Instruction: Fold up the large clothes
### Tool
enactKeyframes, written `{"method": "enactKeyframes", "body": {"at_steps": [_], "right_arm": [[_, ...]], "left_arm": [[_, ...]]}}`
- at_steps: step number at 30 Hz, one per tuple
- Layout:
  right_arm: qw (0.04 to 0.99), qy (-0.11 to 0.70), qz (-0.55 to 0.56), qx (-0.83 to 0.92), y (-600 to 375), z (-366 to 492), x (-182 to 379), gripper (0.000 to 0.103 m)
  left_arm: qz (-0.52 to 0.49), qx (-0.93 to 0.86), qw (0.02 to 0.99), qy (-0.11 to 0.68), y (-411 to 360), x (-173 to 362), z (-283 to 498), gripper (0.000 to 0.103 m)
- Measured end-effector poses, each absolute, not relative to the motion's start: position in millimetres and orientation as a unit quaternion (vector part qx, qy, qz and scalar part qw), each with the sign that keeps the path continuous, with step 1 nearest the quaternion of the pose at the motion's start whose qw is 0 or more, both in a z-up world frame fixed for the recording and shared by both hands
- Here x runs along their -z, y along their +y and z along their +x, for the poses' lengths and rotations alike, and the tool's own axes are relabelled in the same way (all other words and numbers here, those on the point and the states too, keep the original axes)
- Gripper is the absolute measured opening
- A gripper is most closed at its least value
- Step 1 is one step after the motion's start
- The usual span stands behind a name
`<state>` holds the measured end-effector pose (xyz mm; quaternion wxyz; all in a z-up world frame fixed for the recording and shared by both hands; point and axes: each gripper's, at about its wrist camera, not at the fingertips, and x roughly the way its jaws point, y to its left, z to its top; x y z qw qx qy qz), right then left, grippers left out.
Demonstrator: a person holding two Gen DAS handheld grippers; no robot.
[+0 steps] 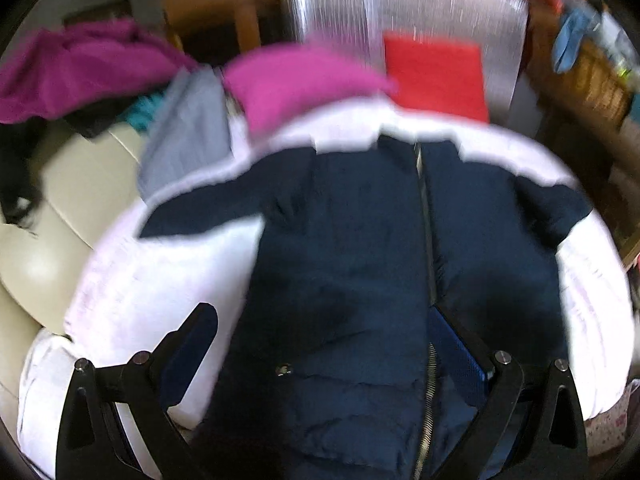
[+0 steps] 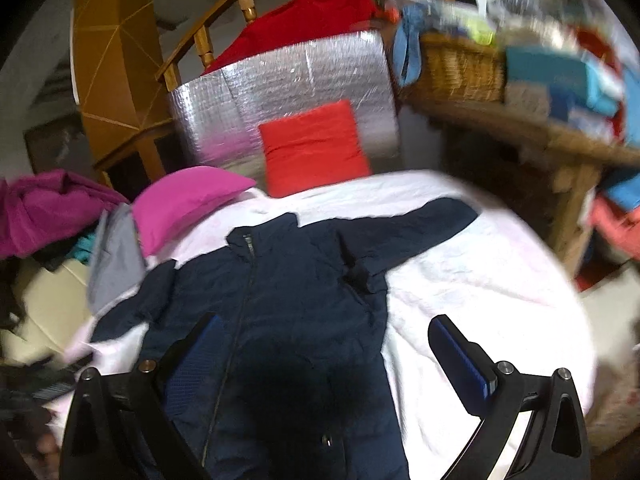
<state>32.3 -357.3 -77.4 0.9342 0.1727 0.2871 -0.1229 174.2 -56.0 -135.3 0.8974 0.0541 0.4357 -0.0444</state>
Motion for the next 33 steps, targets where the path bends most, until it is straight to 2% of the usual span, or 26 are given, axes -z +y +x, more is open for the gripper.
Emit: {"method": "enactKeyframes", "body": {"at_steps": [4, 12, 16, 21, 24, 25, 26, 28, 31, 33], "right_arm": [[0.909, 0.302, 0.272, 0.097, -450, 69, 111, 0.103], [0.820, 0.279, 0.484, 0.126, -609, 144, 202, 0.103], [0.787, 0.258, 0.543, 0.138, -659, 183, 236, 0.095], [0.767, 0.264, 0.561, 0.163, -696, 230, 266, 0.083], [0.774, 0.251, 0.553, 0.178, -702, 247, 266, 0.073], [0.778, 0.251, 0.546, 0.183, -703, 256, 265, 0.064], [0.778, 0.254, 0.544, 0.184, -706, 262, 266, 0.047], [0.776, 0.255, 0.544, 0.192, -707, 269, 268, 0.031], [0.799, 0.220, 0.530, 0.178, -697, 267, 244, 0.019], [0.824, 0.204, 0.502, 0.166, -681, 264, 219, 0.019]], "left_arm": [[0.063, 0.007, 0.866, 0.496, -68, 199, 235, 0.103], [0.032, -0.023, 0.849, 0.527, -92, 251, 316, 0.103], [0.032, -0.025, 0.850, 0.526, -108, 268, 340, 0.103], [0.046, -0.023, 0.863, 0.502, -123, 276, 343, 0.103], [0.048, -0.023, 0.865, 0.499, -127, 279, 340, 0.103], [0.045, -0.023, 0.865, 0.500, -126, 281, 340, 0.103], [0.041, -0.024, 0.864, 0.502, -126, 282, 340, 0.103], [0.038, -0.026, 0.863, 0.503, -122, 283, 342, 0.103], [0.044, -0.020, 0.861, 0.507, -122, 285, 347, 0.103], [0.052, -0.011, 0.849, 0.525, -120, 279, 345, 0.103]]}}
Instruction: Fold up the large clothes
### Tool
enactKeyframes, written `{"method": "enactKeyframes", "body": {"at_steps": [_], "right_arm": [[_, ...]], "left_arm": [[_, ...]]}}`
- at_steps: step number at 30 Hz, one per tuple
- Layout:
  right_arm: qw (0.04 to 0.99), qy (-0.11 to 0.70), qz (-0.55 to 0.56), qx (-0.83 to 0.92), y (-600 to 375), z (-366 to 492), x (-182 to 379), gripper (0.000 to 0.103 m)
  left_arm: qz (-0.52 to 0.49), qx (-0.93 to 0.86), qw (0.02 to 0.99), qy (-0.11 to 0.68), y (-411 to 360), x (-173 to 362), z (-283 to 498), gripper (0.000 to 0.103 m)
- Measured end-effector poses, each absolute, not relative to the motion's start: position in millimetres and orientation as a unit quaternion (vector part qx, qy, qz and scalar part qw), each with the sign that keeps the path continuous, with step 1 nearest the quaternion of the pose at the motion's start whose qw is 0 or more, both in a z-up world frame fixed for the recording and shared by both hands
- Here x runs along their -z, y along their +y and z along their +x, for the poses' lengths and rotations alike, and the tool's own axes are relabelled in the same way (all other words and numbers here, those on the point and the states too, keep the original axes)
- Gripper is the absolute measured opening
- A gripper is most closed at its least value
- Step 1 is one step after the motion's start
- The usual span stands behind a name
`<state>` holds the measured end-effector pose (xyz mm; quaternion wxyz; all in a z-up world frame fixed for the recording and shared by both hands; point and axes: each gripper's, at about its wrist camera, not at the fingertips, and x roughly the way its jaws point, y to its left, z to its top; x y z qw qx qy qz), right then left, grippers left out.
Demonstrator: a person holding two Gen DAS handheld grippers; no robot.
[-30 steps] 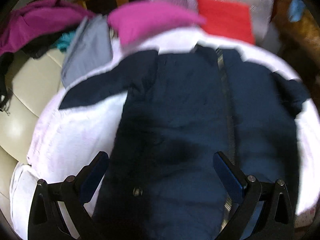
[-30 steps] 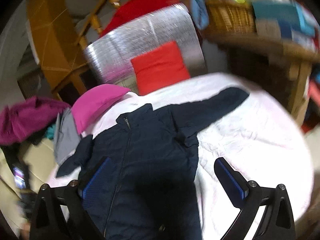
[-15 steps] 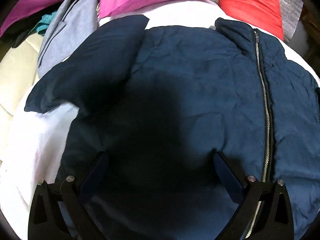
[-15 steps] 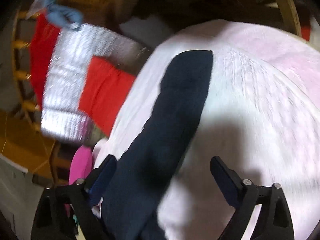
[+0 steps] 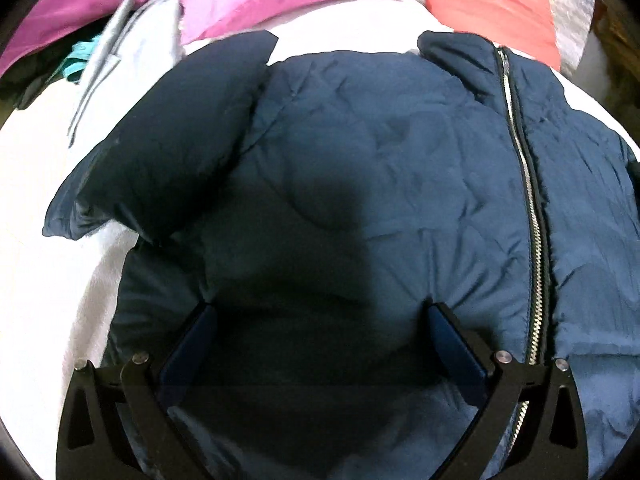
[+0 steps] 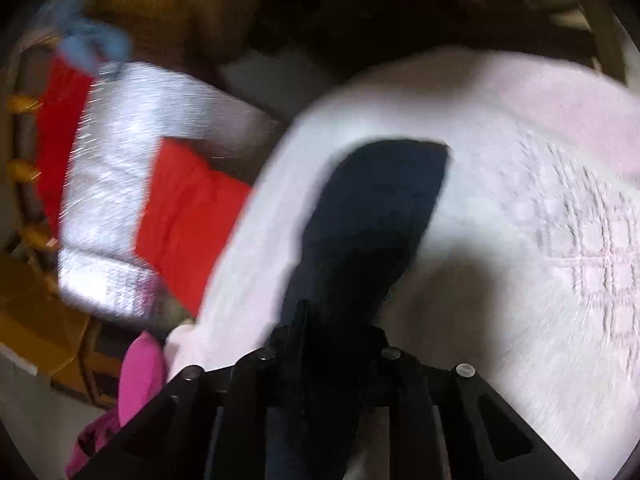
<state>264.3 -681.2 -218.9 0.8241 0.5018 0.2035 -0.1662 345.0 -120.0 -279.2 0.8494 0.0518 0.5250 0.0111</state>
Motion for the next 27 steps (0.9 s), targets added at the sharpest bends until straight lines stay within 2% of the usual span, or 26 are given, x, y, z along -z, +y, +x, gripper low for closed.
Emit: {"method": "enactKeyframes", "body": {"at_steps": [2, 7, 10, 14, 17, 18, 19, 20, 21, 23, 27], "right_arm": [[0.849, 0.195, 0.470, 0.143, -656, 261, 190, 0.019], [0.885, 0.187, 0.424, 0.035, -561, 262, 126, 0.019], [0.889, 0.209, 0.407, -0.024, -493, 276, 110, 0.019], [0.884, 0.244, 0.391, -0.076, -414, 301, 117, 0.019], [0.859, 0.288, 0.411, -0.104, -362, 314, 150, 0.023], [0.848, 0.310, 0.415, -0.111, -348, 325, 159, 0.027], [0.837, 0.331, 0.420, -0.119, -337, 336, 167, 0.046], [0.820, 0.354, 0.431, -0.130, -327, 342, 180, 0.073], [0.800, 0.375, 0.449, -0.137, -318, 346, 195, 0.080], [0.779, 0.400, 0.462, -0.142, -310, 331, 215, 0.081], [0.800, 0.393, 0.423, -0.160, -324, 293, 197, 0.081]], "left_arm": [[0.048, -0.008, 0.858, 0.511, -116, 268, 344, 0.103], [0.052, -0.085, 0.927, 0.362, -90, 206, 323, 0.103], [0.013, -0.117, 0.931, 0.347, -63, 193, 319, 0.103], [-0.039, -0.159, 0.922, 0.352, -21, 187, 312, 0.103], [-0.057, -0.179, 0.920, 0.344, -3, 184, 311, 0.103], [-0.060, -0.185, 0.920, 0.341, 3, 182, 310, 0.103], [-0.062, -0.185, 0.920, 0.340, 9, 180, 309, 0.103], [-0.062, -0.183, 0.920, 0.341, 12, 179, 306, 0.103], [-0.061, -0.180, 0.919, 0.344, 16, 180, 306, 0.103], [-0.062, -0.174, 0.918, 0.350, 20, 181, 308, 0.103], [-0.075, -0.137, 0.917, 0.367, 17, 183, 313, 0.103]]}}
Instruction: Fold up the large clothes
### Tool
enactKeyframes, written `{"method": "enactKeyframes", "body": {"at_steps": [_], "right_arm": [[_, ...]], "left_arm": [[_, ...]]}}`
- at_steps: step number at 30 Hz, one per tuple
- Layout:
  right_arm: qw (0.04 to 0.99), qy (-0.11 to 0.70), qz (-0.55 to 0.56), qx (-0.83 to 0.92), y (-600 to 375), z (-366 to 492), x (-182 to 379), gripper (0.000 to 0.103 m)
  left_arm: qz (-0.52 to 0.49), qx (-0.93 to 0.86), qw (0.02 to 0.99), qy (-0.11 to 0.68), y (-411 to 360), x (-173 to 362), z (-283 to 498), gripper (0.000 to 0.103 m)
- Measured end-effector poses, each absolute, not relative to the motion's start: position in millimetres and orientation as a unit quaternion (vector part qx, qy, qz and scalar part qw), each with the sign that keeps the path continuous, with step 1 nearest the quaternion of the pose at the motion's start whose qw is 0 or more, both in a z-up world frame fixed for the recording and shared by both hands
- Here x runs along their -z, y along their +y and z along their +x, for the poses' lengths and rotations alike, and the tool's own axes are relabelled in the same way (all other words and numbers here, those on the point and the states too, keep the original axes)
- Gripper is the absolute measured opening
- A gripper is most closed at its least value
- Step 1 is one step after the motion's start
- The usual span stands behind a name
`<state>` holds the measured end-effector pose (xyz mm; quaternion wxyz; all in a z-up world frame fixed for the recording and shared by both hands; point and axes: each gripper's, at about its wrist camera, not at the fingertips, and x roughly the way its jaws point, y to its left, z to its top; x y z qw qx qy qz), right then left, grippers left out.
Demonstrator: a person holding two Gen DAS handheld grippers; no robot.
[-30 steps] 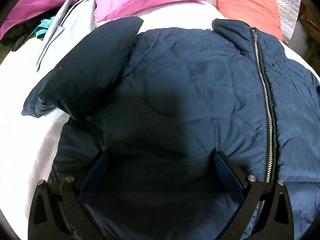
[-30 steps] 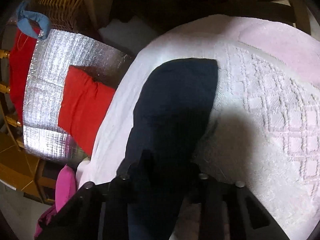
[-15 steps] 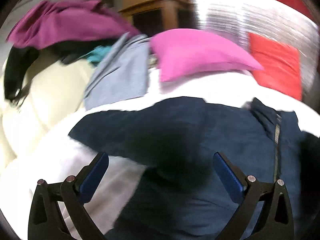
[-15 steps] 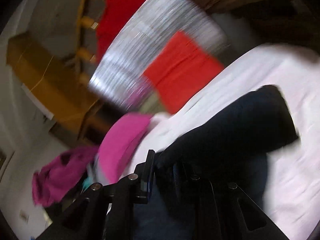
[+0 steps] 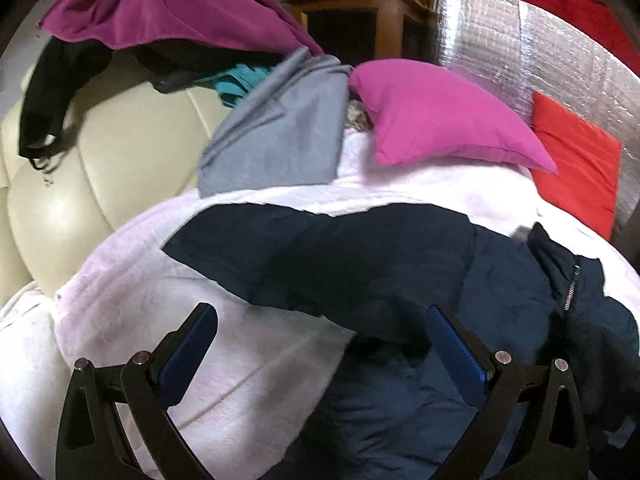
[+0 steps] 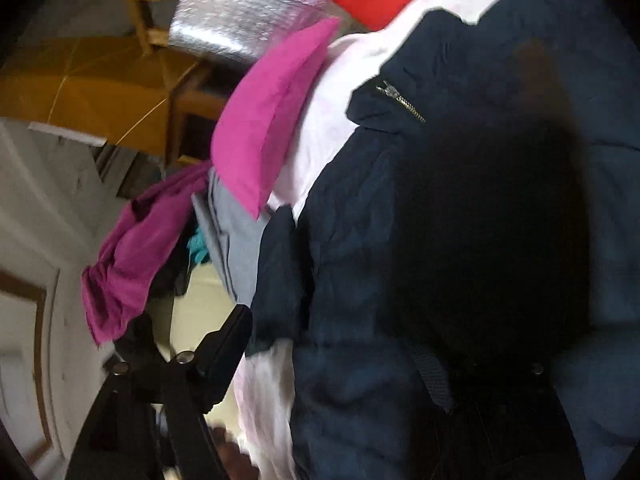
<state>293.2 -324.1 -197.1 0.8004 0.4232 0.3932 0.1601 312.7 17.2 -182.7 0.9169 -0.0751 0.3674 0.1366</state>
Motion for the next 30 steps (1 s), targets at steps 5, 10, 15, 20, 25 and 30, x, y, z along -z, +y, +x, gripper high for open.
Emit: {"method": "enactKeyframes", "body": {"at_steps": [5, 10, 15, 20, 25, 30], "right_arm": [[0.829, 0.343, 0.428, -0.113, -386, 245, 179, 0.081], [0.814, 0.291, 0.500, -0.041, -459, 234, 192, 0.076], [0.771, 0.325, 0.545, -0.056, -462, 276, 220, 0.075], [0.742, 0.376, 0.547, -0.099, -410, 332, 219, 0.075], [0.768, 0.310, 0.502, -0.250, -353, 339, 149, 0.075], [0.839, 0.289, 0.414, -0.201, -356, 306, 120, 0.075]], "left_arm": [[-0.072, -0.104, 0.921, 0.367, -6, 184, 313, 0.103], [-0.027, -0.060, 0.935, 0.349, -45, 182, 304, 0.103], [0.025, -0.056, 0.933, 0.355, -73, 190, 307, 0.103], [0.027, -0.109, 0.926, 0.360, -52, 190, 312, 0.103], [0.009, -0.149, 0.922, 0.357, -20, 190, 315, 0.103], [0.005, -0.131, 0.924, 0.360, -24, 191, 312, 0.103]]}}
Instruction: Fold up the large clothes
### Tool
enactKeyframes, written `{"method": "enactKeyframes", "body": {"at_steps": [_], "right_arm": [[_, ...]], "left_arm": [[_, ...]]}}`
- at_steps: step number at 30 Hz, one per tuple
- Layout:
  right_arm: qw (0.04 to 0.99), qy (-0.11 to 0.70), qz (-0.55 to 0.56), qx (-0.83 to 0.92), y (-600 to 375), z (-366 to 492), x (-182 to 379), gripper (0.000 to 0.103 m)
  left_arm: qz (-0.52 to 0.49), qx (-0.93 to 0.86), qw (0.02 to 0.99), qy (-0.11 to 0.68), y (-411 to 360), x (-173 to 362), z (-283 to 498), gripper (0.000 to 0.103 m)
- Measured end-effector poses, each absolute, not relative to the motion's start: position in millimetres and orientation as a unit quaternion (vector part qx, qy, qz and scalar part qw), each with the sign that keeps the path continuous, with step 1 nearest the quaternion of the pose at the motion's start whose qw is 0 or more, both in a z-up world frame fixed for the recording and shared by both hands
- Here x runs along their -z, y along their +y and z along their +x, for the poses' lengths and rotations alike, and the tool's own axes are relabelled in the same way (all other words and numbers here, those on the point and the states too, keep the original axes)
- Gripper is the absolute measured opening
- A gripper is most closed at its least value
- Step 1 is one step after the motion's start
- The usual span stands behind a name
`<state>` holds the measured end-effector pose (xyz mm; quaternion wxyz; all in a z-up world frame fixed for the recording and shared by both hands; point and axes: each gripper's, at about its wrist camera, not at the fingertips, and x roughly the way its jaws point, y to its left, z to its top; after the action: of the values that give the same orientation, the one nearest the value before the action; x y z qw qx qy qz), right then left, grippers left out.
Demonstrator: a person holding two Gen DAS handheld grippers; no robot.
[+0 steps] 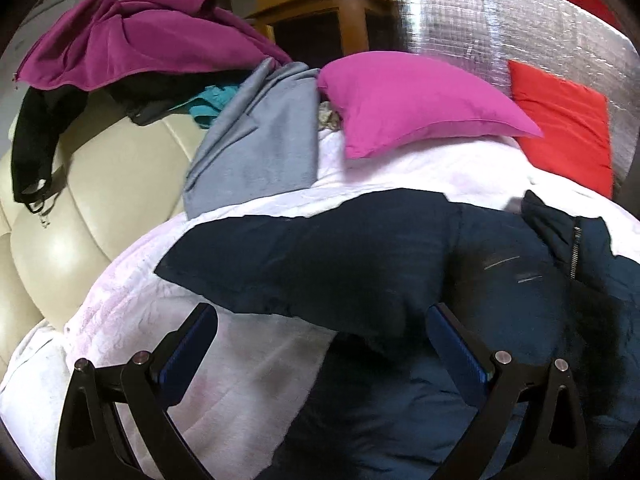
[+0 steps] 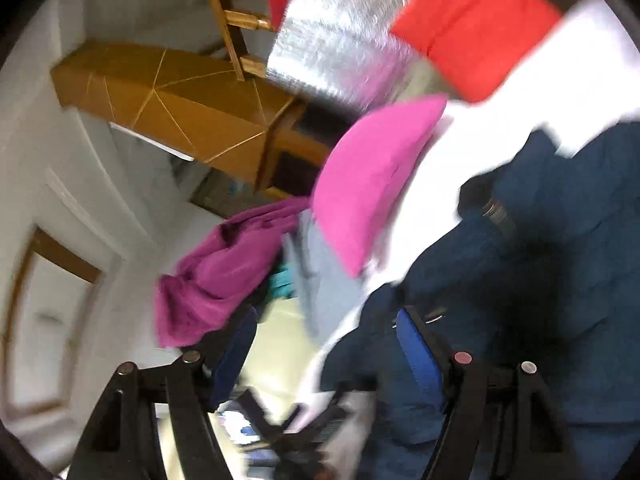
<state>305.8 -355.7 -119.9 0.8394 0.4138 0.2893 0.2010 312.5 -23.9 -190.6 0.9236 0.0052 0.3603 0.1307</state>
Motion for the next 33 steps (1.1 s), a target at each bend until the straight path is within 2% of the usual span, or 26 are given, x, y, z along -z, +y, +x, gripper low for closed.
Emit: {"method": "enactKeyframes", "body": {"at_steps": [3, 4, 5, 7, 12, 17, 22, 26, 28, 33], "right_arm": [[0.864, 0.312, 0.385, -0.092, -383, 284, 139, 0.075], [0.869, 0.321, 0.373, -0.057, -390, 277, 147, 0.069], [0.872, 0.333, 0.358, -0.026, -396, 271, 157, 0.059], [0.874, 0.359, 0.327, 0.018, -399, 266, 175, 0.052], [0.847, 0.440, 0.283, 0.091, -405, 272, 229, 0.049], [0.870, 0.412, 0.263, 0.057, -372, 273, 208, 0.047], [0.884, 0.408, 0.227, -0.020, -291, 309, 190, 0.049], [0.868, 0.448, 0.209, -0.050, -242, 357, 216, 0.049], [0.837, 0.506, 0.203, -0.048, -228, 381, 250, 0.050], [0.843, 0.493, 0.211, -0.050, -225, 369, 244, 0.050]], "left_arm": [[0.015, -0.118, 0.926, 0.358, -32, 190, 312, 0.103], [0.014, -0.119, 0.925, 0.361, -32, 191, 315, 0.103], [0.012, -0.121, 0.924, 0.363, -30, 191, 316, 0.103], [0.002, -0.133, 0.919, 0.370, -22, 192, 319, 0.103], [-0.032, -0.159, 0.913, 0.375, 10, 190, 323, 0.103], [-0.084, -0.187, 0.900, 0.385, 59, 192, 324, 0.103], [-0.165, -0.222, 0.875, 0.397, 120, 201, 325, 0.103], [-0.221, -0.217, 0.851, 0.424, 153, 220, 334, 0.103], [-0.266, -0.194, 0.830, 0.451, 168, 238, 343, 0.103], [-0.356, -0.151, 0.793, 0.471, 185, 266, 356, 0.103]]}}
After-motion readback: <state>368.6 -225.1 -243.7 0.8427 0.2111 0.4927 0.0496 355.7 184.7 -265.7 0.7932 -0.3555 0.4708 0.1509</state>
